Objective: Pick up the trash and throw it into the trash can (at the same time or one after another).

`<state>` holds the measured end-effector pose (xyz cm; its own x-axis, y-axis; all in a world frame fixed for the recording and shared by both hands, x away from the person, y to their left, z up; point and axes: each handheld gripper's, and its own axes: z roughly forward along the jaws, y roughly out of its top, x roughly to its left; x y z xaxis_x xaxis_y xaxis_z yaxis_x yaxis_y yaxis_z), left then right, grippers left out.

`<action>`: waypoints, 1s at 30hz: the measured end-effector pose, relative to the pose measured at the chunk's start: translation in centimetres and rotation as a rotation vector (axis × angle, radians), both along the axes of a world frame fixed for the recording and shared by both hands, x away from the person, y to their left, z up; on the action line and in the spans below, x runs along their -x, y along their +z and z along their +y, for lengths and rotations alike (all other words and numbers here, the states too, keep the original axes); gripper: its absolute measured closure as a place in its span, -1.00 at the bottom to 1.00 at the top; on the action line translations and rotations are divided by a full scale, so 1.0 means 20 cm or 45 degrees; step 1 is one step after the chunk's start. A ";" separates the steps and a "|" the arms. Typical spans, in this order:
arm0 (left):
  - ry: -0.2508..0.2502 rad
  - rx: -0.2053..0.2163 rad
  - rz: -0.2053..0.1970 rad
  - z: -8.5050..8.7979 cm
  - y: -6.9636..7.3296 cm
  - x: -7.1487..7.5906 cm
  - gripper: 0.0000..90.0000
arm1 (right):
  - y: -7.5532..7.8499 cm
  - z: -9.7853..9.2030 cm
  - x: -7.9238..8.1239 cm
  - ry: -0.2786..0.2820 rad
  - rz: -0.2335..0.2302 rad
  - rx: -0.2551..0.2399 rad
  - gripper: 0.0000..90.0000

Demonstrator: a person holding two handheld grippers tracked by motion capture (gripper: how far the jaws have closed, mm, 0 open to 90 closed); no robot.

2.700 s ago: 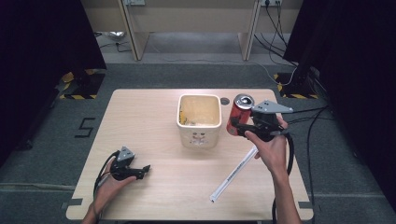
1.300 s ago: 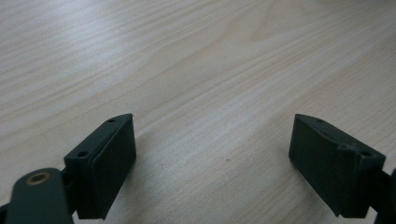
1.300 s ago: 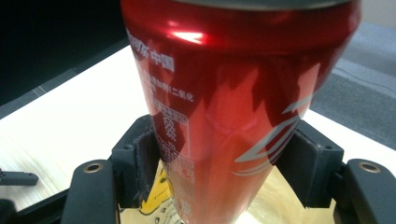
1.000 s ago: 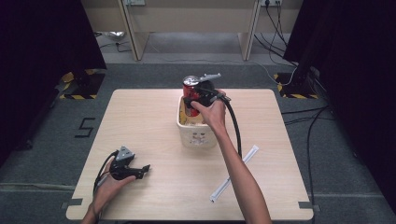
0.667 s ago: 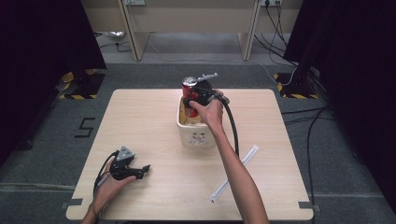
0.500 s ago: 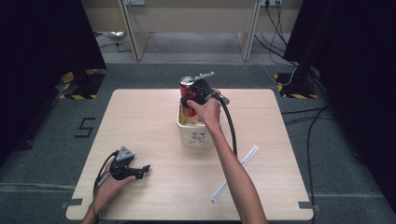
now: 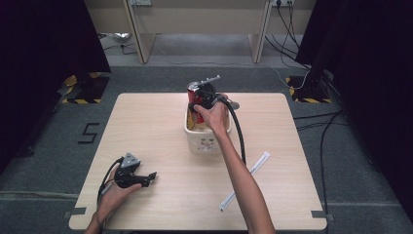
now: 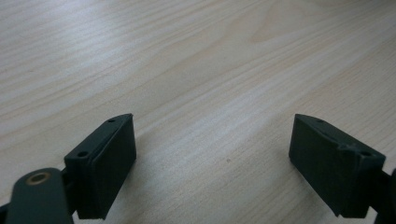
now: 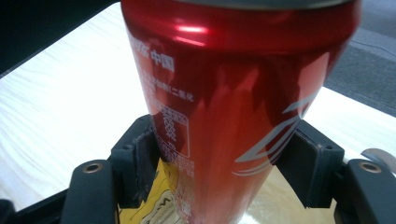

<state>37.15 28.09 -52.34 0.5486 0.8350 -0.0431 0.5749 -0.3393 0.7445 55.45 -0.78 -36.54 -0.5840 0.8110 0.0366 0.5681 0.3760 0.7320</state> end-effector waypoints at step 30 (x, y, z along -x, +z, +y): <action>0.002 -0.003 -0.006 0.00 0.00 0.00 -0.68 | 0.07 -0.04 0.05 0.030 -0.018 -0.035 -0.37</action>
